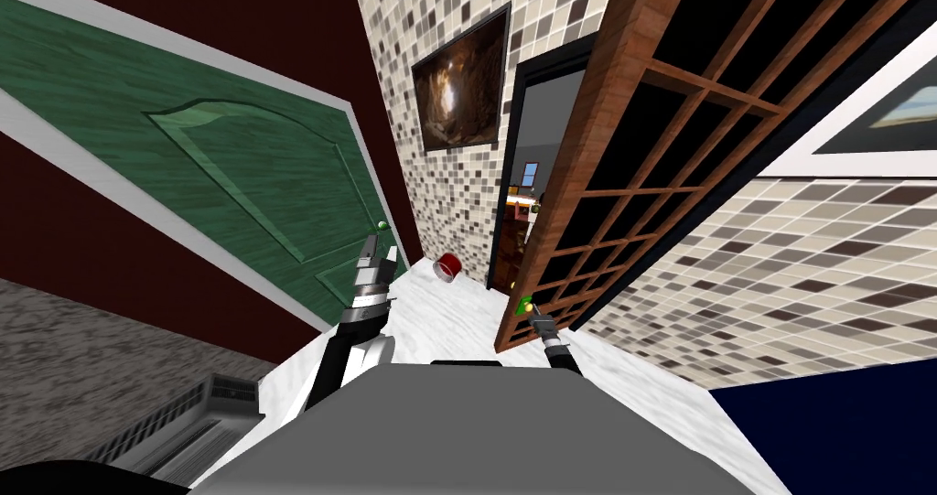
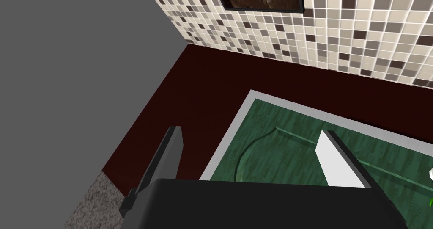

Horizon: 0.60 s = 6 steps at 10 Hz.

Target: Pull the door open

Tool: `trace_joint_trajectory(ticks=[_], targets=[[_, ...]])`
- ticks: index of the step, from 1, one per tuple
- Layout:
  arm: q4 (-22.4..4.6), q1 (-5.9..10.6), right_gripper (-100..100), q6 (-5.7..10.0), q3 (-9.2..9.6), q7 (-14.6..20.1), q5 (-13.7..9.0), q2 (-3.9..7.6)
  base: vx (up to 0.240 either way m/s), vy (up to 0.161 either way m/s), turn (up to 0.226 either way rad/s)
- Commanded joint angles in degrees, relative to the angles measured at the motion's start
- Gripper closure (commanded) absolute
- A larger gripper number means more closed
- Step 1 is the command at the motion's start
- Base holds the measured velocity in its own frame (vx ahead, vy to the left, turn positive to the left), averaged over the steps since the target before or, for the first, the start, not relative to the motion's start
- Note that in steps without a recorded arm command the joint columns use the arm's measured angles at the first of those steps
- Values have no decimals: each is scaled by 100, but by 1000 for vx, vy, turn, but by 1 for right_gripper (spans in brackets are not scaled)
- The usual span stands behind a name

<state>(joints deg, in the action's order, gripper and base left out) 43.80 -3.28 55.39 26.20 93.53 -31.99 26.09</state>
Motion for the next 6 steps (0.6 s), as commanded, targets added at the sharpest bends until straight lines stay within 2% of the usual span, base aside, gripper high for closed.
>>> trace_joint_trajectory(ticks=[1, 2, 3, 4, 6], targets=[[179, -112, -100, -47, 135, 12, 60, -51, -65, -25, 35], [70, -58, -100, 8, 16, 30, 4, 49, -17, -25, -27], [70, -58, -100, 8, 16, 30, 4, 49, 11, -28, -25], [70, -58, 100, 8, 16, 30, 4, 49, 11, 0, 29], [70, -58, 100, 8, 16, 30, 4, 49, 5, 7, -12]])
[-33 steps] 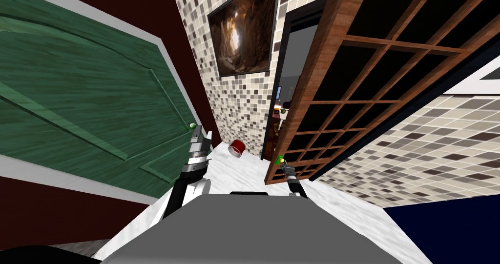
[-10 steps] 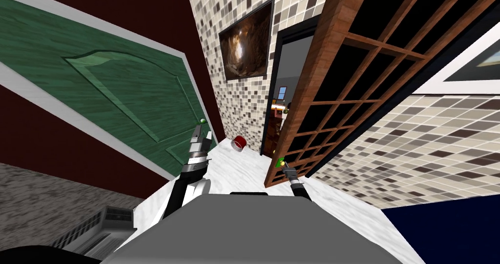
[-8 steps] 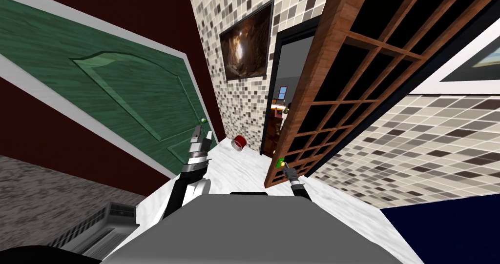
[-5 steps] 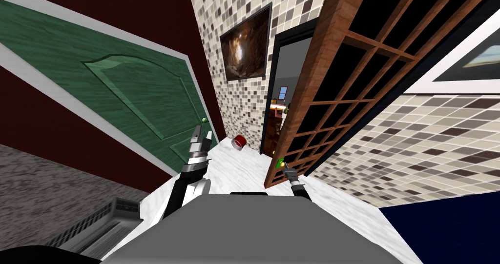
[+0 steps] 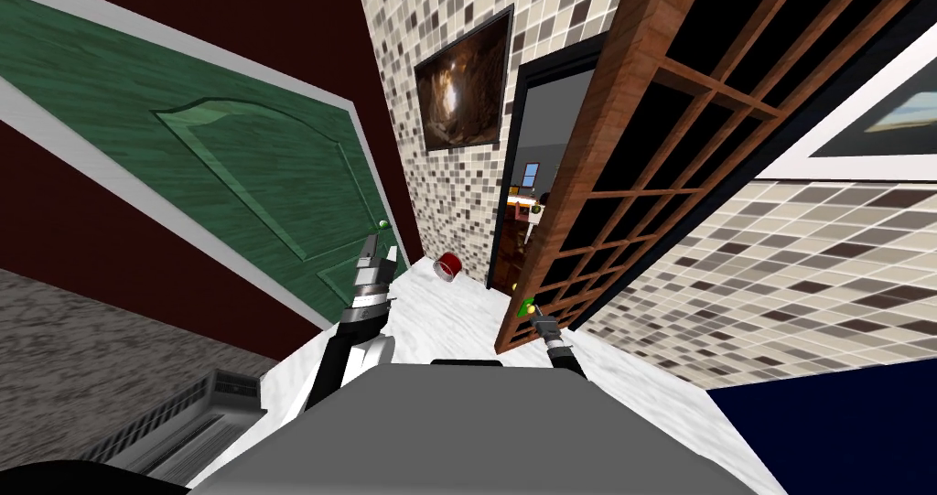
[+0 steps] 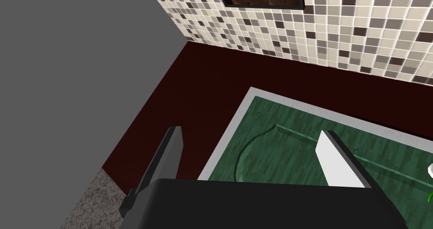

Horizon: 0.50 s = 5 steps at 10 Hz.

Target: Pull the door open

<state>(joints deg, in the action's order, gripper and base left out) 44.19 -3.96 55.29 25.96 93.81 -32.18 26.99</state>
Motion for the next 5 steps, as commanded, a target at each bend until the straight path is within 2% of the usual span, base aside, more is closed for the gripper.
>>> trace_joint_trajectory(ticks=[1, 3, 4, 5], targets=[[31, 10, 100, 18, 40, 1, 23, -41, 0, 0, 0], [31, 10, 100, 18, 40, 1, 23, -41, 0, 0, 0], [-4, -34, -100, 99, 113, 93, 49, 52, -102, -21, 154], [-9, -58, -100, 162, 184, 152, 79, 86, -171, -72, 150]])
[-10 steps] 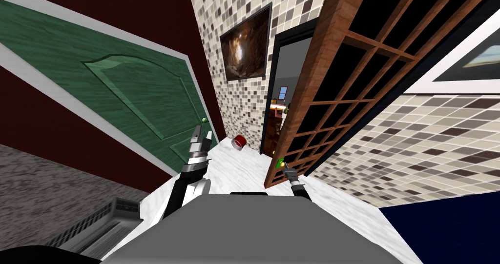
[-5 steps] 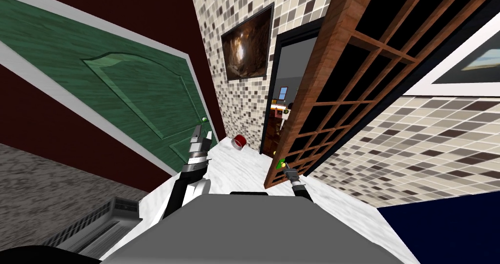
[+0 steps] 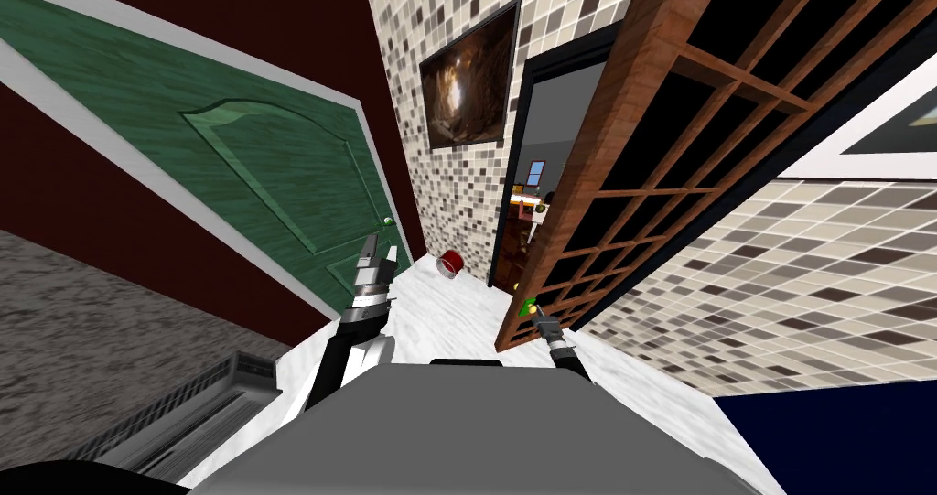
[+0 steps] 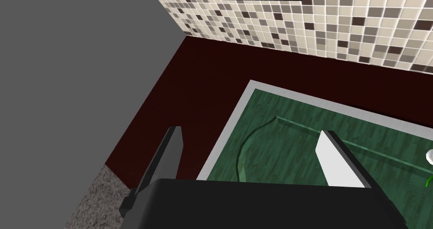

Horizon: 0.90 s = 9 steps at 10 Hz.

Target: Pull the door open

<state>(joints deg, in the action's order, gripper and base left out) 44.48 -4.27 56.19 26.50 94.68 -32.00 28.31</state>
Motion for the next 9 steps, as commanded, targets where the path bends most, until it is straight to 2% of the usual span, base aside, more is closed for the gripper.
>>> trace_joint_trajectory(ticks=[1, 4, 7, 9], targets=[[-40, -39, -100, 106, 169, 97, 78, -28, -162, -97, 71], [-49, -92, -100, 249, 333, 234, 148, 51, -172, -69, 74], [-56, -129, -100, 349, 447, 329, 196, 106, -88, -67, 69], [-56, -129, -100, 349, 447, 329, 196, 106, -26, -24, 3]])
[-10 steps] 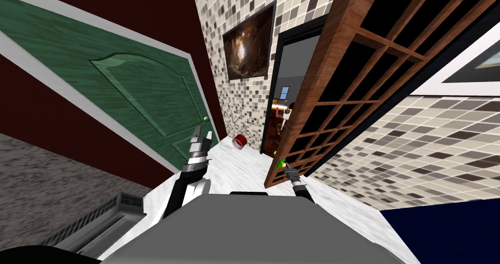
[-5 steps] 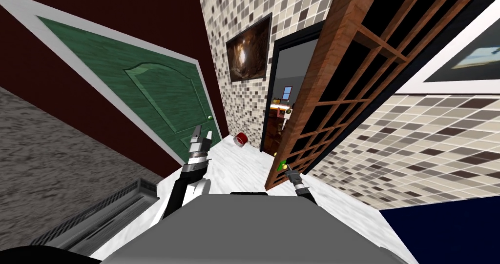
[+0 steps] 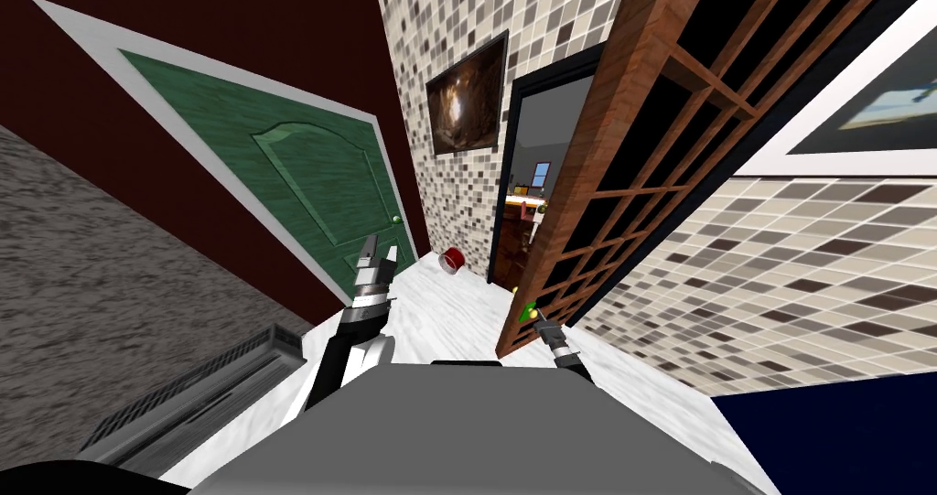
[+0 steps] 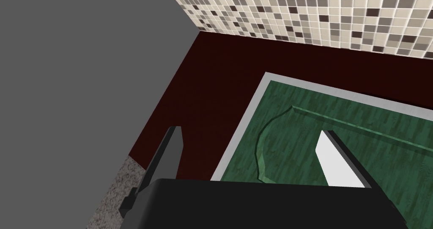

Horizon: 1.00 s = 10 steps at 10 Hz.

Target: Pull the door open

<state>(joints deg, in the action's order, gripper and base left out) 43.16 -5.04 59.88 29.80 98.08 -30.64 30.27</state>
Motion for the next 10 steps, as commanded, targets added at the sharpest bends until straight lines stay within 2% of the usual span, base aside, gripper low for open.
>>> trace_joint_trajectory(ticks=[1, 7, 8, 9, 10], targets=[[73, -73, -100, 35, 180, 42, 87, -60, -38, -14, 49], [69, -95, -100, 94, 248, 99, 116, -28, -53, -32, 25], [-42, 9, -100, 93, 118, 139, 47, 100, 1, -26, -9], [-240, 11, -100, 153, 51, 156, -38, -1, 12, 5, 146], [-317, 7, -100, 184, 28, 156, -74, -59, 20, 36, 166]])
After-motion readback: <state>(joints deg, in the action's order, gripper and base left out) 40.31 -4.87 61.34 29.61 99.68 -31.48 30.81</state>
